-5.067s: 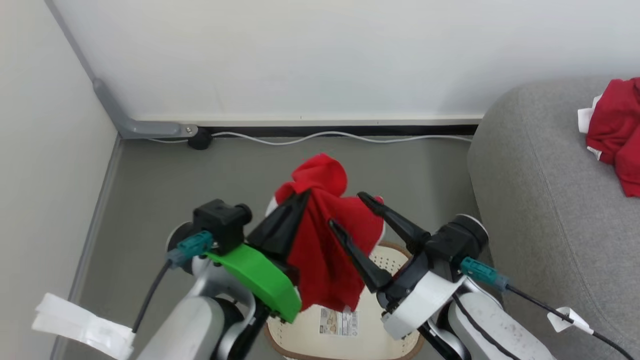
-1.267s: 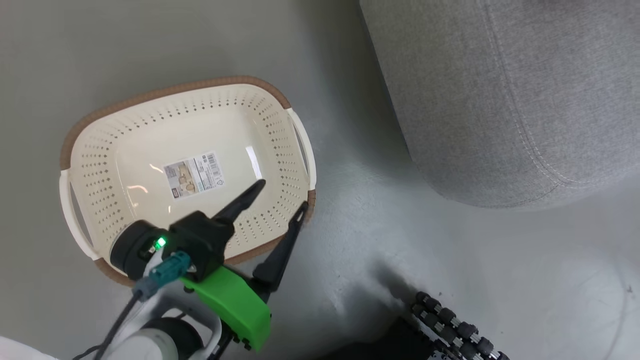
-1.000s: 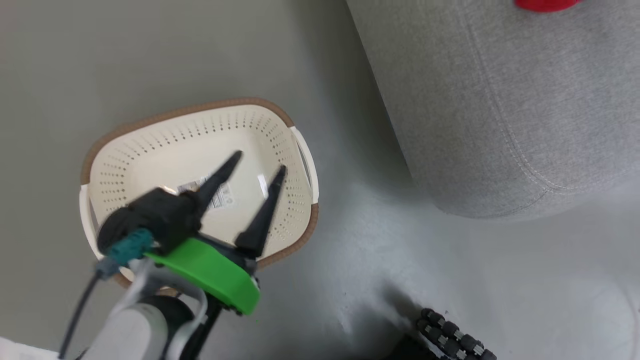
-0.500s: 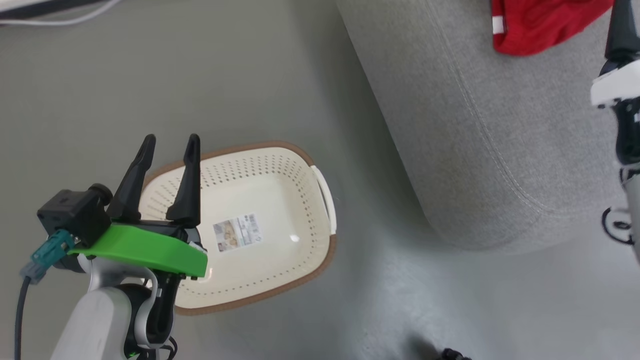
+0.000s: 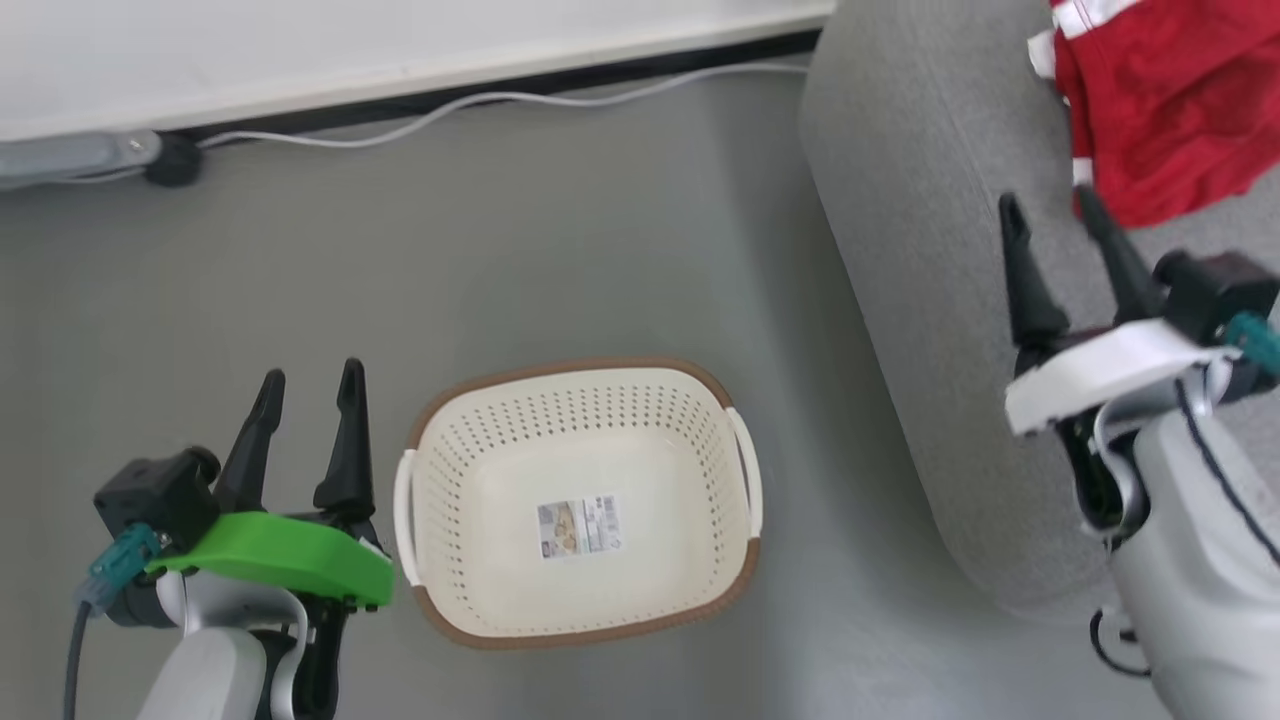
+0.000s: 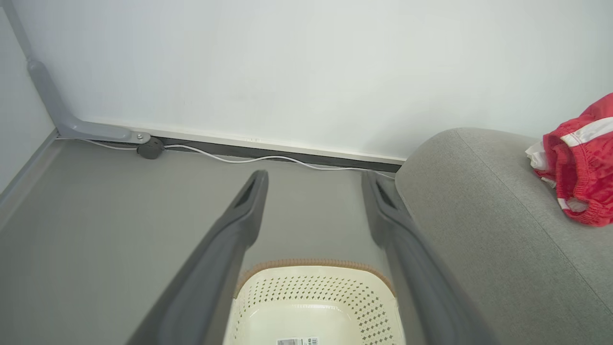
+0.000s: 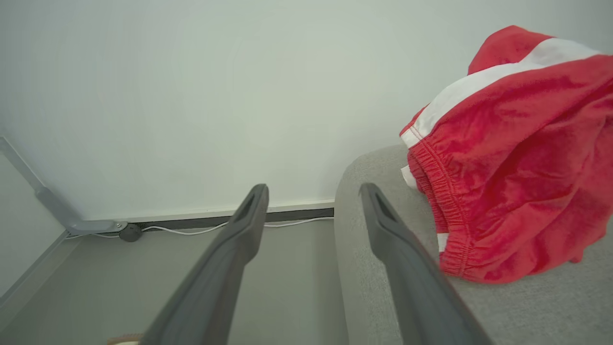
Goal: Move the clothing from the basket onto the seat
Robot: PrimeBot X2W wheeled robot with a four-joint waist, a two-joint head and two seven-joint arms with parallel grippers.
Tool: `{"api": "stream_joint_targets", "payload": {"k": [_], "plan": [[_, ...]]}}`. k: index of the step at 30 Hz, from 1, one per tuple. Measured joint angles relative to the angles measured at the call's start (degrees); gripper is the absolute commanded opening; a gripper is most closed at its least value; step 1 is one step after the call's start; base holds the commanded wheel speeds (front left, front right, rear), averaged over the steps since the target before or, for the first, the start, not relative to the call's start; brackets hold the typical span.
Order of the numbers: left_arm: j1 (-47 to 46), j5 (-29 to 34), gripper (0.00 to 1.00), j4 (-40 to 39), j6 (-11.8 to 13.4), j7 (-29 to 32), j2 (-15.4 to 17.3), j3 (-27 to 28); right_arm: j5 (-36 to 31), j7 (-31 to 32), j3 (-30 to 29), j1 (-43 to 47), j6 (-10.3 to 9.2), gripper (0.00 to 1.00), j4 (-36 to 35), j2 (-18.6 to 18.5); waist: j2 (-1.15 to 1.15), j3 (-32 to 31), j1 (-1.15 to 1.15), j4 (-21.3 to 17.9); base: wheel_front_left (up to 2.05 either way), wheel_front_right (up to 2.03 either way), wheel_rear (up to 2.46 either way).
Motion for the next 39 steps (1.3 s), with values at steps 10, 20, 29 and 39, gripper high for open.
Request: {"api": "stream_joint_targets", "payload": {"k": [10, 20, 29, 39], "plan": [[6.44, 0.01, 1.00, 4.26, -0.69, -1.33, 1.30, 0.89, -2.16, 0.00, 3.85, 9.75, -1.43, 1.00, -0.31, 3.21, 0.00, -8.77, 0.00, 4.41, 0.00, 0.00, 0.00], [9.82, -0.21, 0.00, 7.80, -0.79, -0.96, 0.46, -0.74, -2.02, 0.22, 4.19, 16.91, -2.70, 0.00, 2.16, 4.44, 0.00, -13.35, 0.00, 4.91, 0.00, 0.00, 0.00], [9.91, -5.11, 0.00, 7.84, -1.47, -0.26, -0.03, 0.37, 3.01, 2.72, 0.62, 16.44, -2.30, 0.00, 3.02, 4.90, 0.00, -13.52, 0.00, 5.08, 0.00, 0.00, 0.00], [9.90, -10.98, 0.00, 8.16, -2.24, 0.86, -0.79, 2.20, 10.99, 5.50, -1.75, 15.99, -1.69, 0.00, 3.10, 5.27, 0.00, -13.72, 0.00, 5.20, 0.00, 0.00, 0.00]]}}
